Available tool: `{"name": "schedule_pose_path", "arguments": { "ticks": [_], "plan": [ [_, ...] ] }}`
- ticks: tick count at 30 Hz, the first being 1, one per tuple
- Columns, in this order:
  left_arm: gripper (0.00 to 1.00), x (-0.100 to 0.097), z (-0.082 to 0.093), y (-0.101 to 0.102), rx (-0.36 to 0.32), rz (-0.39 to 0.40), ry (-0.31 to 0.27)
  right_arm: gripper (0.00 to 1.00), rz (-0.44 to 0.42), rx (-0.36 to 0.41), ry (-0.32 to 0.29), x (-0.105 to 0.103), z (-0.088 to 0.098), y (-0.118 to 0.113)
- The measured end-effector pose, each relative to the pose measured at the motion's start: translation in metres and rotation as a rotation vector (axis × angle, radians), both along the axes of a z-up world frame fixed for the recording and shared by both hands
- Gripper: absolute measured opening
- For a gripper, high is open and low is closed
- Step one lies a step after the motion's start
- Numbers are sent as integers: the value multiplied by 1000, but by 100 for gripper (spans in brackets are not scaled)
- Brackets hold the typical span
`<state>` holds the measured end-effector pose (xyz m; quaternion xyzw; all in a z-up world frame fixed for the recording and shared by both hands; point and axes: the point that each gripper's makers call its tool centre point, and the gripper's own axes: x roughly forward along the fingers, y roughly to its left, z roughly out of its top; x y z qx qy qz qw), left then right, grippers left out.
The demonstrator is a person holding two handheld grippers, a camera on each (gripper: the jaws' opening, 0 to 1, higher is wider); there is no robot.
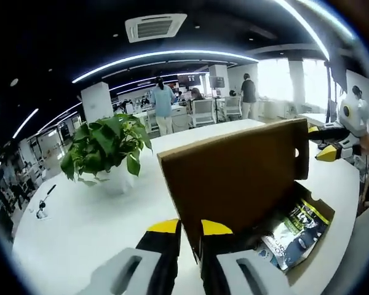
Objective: Operate the shoe box by opening the lid, removing the specified soft item, and placing it in the target area until the item is outside and the box remains undamaged.
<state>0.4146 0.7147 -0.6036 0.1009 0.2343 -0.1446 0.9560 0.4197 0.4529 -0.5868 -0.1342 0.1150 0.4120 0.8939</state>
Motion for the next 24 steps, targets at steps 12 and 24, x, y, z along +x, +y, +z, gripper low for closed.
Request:
{"name": "schedule_pose_path", "arguments": {
  "ticks": [12, 24],
  "plan": [
    [1, 12, 0, 7, -29, 50, 1, 37, -21, 8, 5, 14, -1, -1],
    [0, 23, -1, 4, -41, 66, 1, 34, -49, -1, 18, 21, -8, -9]
  ]
}}
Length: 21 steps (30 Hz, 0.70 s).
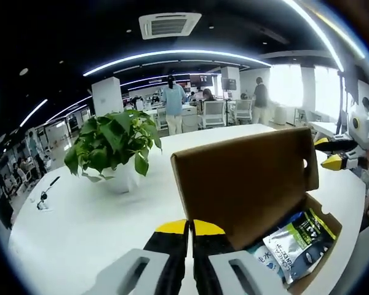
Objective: Operate the shoe box by opening the lid, removing the specified soft item, and placing it in the target area until the item is outside and the box remains undamaged.
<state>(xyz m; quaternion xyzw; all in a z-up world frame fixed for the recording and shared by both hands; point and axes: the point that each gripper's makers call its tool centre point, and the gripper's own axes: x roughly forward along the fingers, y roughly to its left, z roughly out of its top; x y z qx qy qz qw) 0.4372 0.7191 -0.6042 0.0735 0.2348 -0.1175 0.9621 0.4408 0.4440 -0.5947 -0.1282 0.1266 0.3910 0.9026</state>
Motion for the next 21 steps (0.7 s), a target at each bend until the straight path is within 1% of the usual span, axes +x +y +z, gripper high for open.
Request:
{"name": "schedule_pose_path", "arguments": {
  "ticks": [2, 7, 10, 14, 17, 20, 21],
  "plan": [
    [0, 3, -1, 0, 1, 1, 1, 32, -7, -1, 10, -1, -4, -3],
    [0, 7, -2, 0, -5, 0, 5, 28, -24, -21, 48, -6, -22, -9],
    [0, 9, -2, 0, -3, -2, 6, 27, -31, -32, 63, -7, -31, -12],
    [0, 10, -3, 0, -3, -2, 9, 23, -42, -56, 78, -8, -41, -14],
    [0, 12, -3, -1, -2, -1, 12, 18, -55, -87, 98, -8, -53, -17],
    [0, 17, -6, 0, -2, 1, 17, 12, -73, -93, 142, -6, -67, -19],
    [0, 18, -6, 0, -2, 1, 17, 9, -74, -92, 143, -6, -68, -19]
  ]
}}
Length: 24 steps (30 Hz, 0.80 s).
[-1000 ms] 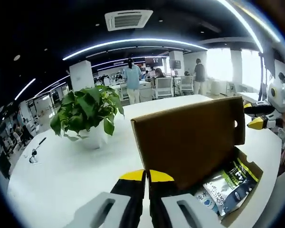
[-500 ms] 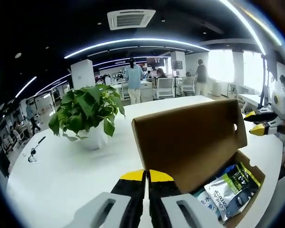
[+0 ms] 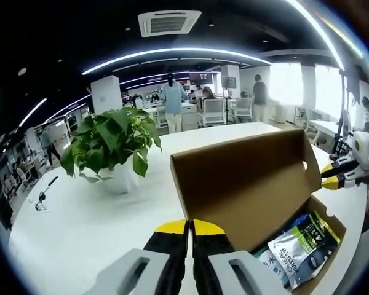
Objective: Operate the shoe box by opening the lid, removing the specified soft item, and placing it in the target area until the item is outside and the box remains undamaged.
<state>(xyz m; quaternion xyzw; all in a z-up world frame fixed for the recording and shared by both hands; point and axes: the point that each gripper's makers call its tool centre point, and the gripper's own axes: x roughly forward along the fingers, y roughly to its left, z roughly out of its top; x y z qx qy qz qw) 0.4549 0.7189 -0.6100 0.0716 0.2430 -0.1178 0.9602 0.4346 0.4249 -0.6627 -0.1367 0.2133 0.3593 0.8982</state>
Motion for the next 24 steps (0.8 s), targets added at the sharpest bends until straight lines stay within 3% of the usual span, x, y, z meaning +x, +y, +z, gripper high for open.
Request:
{"name": "schedule_pose_path", "arguments": {
  "ticks": [3, 6, 24],
  "plan": [
    [0, 5, -3, 1, -2, 3, 6, 1, -12, 0, -8, 0, -2, -3],
    [0, 7, -4, 1, -3, 5, 10, 0, -30, 53, 21, -1, -1, -3],
    [1, 23, -13, -7, -6, -13, 28, 0, -11, 32, 14, -17, 0, -5]
  ]
}}
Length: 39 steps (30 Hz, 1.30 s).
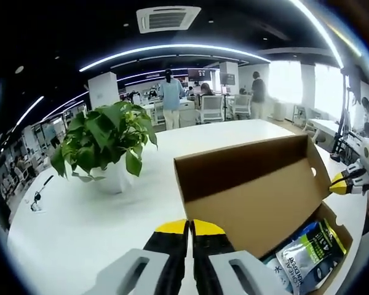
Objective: Operate the shoe box by opening the lid, removing the specified soft item, and placing it in the target area until the item is outside and the box remains undamaged.
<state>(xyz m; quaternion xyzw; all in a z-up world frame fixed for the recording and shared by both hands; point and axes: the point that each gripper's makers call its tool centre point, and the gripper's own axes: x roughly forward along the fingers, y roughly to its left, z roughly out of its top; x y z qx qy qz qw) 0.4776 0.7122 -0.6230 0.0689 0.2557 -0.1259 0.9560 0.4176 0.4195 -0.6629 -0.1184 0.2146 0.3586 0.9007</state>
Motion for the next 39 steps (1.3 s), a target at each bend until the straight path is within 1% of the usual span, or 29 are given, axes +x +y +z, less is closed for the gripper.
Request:
{"name": "schedule_pose_path", "arguments": {
  "ticks": [6, 7, 8, 9, 10, 14, 18, 24, 29, 39],
  "plan": [
    [2, 3, -3, 0, 8, 2, 1, 0, -3, -13, -8, 3, -1, 0],
    [2, 2, -5, 0, 8, 3, 13, 0, -3, -13, -9, 3, -1, 0],
    [3, 0, -10, 1, 0, 11, 39, 0, -3, -16, -11, 4, -1, 0],
    [3, -1, -14, 0, -12, 16, 54, 0, -3, -18, -12, 4, -1, 0],
    [4, -1, -15, 0, -15, 18, 49, 0, -4, -19, -13, 5, -1, 0],
    [8, -10, -26, -1, -25, 23, 70, 0, -5, -20, -11, 7, -2, -1],
    [8, -19, -35, -2, -38, 30, 93, 0, -3, -23, -7, 9, -3, -1],
    [5, -28, -45, -1, -37, 45, 118, 0, -4, -29, 1, 16, -5, -2],
    [3, -31, -47, -1, -33, 47, 120, 1, -2, -34, 6, 19, -7, -2],
    [3, -28, -51, -3, -26, 47, 124, 1, -1, -41, 18, 25, -13, -2]
  ]
}}
